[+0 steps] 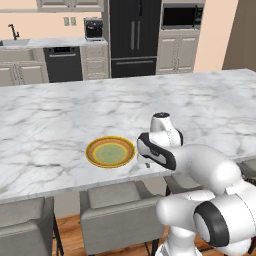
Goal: Take the fork and place it on the left side of the plate. Then take the spoon and place it on the right side of the plate. Make sure they're directly next to the plate.
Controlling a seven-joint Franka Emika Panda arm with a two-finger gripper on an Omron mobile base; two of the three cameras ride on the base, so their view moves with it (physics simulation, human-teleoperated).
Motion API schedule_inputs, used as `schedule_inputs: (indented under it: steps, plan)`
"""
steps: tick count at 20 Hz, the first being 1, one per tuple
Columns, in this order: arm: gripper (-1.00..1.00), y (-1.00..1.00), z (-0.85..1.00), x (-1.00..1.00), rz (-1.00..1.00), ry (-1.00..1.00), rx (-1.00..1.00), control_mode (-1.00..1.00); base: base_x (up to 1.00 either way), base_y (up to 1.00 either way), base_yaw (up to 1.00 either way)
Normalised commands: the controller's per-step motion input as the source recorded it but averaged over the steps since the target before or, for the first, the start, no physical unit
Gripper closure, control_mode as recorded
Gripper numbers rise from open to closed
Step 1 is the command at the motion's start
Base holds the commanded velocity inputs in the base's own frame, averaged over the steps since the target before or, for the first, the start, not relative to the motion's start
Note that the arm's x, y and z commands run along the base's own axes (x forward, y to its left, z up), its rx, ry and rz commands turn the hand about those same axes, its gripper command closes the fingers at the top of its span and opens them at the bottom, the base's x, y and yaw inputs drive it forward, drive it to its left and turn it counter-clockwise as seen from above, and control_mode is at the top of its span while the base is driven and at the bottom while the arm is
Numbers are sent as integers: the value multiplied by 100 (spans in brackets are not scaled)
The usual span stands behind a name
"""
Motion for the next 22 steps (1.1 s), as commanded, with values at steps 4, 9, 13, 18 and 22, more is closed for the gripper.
schedule_inputs:
  steps: [4, 9, 13, 18, 22]
  plan:
    - [-100, 0, 0, -2, 0, 0, 0, -100, 0, 0, 0]
    - [-100, 0, 0, 0, 0, 0, 0, -100, 0, 0, 0]
    - [-100, 0, 0, 0, 0, 0, 0, -100, 0, 0, 0]
    - [-100, 0, 0, 0, 0, 0, 0, -100, 0, 0, 0]
    - [-100, 0, 0, 0, 0, 0, 0, 100, 0, 0, 0]
